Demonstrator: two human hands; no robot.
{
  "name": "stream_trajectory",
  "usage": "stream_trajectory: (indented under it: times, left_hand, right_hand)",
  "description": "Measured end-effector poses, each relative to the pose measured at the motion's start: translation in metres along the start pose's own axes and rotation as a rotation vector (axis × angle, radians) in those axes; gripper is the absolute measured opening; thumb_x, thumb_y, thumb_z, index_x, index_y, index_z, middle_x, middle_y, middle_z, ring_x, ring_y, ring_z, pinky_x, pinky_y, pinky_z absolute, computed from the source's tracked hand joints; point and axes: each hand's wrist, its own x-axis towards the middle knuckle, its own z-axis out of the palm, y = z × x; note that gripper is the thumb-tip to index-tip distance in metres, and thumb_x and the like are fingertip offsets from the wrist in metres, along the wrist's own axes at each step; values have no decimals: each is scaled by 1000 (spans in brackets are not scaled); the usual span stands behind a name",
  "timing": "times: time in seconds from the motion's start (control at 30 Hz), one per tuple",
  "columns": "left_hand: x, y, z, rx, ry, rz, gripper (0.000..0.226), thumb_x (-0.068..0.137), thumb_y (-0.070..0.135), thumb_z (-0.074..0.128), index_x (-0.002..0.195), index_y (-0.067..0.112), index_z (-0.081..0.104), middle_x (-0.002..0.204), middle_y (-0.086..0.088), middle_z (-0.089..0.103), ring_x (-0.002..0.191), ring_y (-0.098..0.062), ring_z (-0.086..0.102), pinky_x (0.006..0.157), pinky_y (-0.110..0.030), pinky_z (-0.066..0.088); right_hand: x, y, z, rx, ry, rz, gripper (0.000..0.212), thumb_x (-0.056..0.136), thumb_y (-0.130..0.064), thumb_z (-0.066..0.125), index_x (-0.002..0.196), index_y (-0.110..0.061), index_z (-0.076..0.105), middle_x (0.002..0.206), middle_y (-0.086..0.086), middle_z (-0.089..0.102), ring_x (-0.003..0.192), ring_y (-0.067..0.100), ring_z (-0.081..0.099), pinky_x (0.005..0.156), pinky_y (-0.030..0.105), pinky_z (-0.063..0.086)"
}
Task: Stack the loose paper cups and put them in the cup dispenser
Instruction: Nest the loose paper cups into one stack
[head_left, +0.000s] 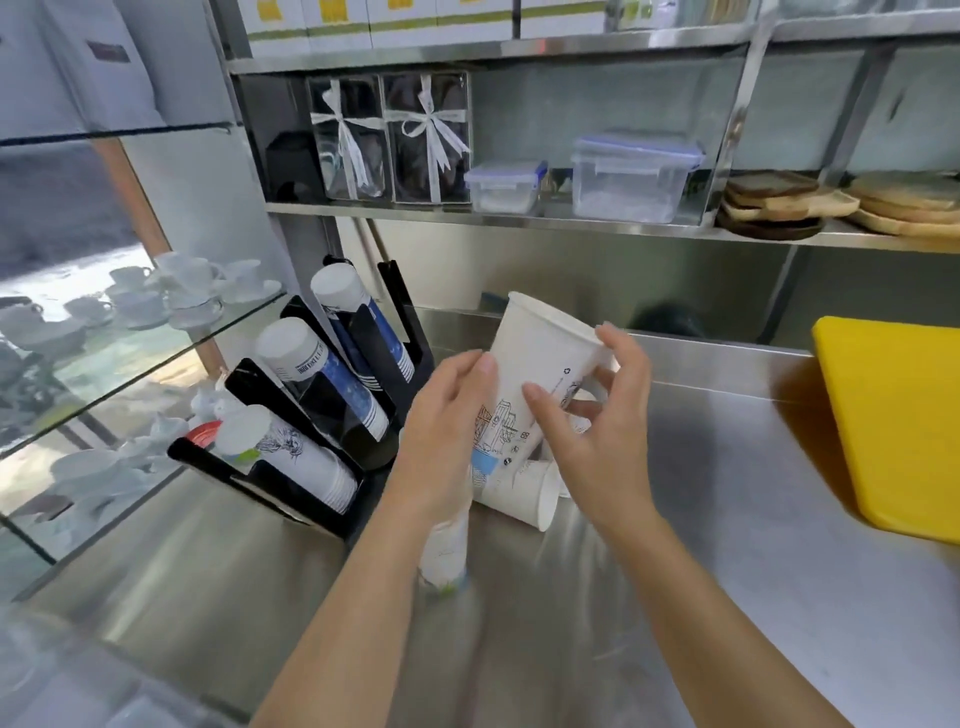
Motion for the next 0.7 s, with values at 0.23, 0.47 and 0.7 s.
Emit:
stream_trajectory:
  times: [0.23,0.47,0.7]
  left_hand:
    - [-6,1,-56,124,-29,70,45,83,65,42,127,59,31,138,1,51,123,-8,51,102,-31,43]
    - [-17,-41,-82,367,-91,93,54,87,52,43,138,51,26,143,14,43,120,-1,52,103,-29,43]
    - [-35,-104,-92,636,40,-44,44,91,33,53,134,20,48,132,11,52,121,2,45,92,6,23]
  right_hand:
    - [-13,3,53,4,-134,-161,63,77,-37,63,129,-29,30,139,0,26,130,12,34,91,50,49]
    - [-37,35,69,-121,-305,-261,53,81,-39,55,129,-27,36,140,0,22,117,2,38,96,27,41]
    - [-76,87,66,-443,-521,-215,51,91,-51,34,124,-17,52,139,15,48,122,23,48,91,42,51]
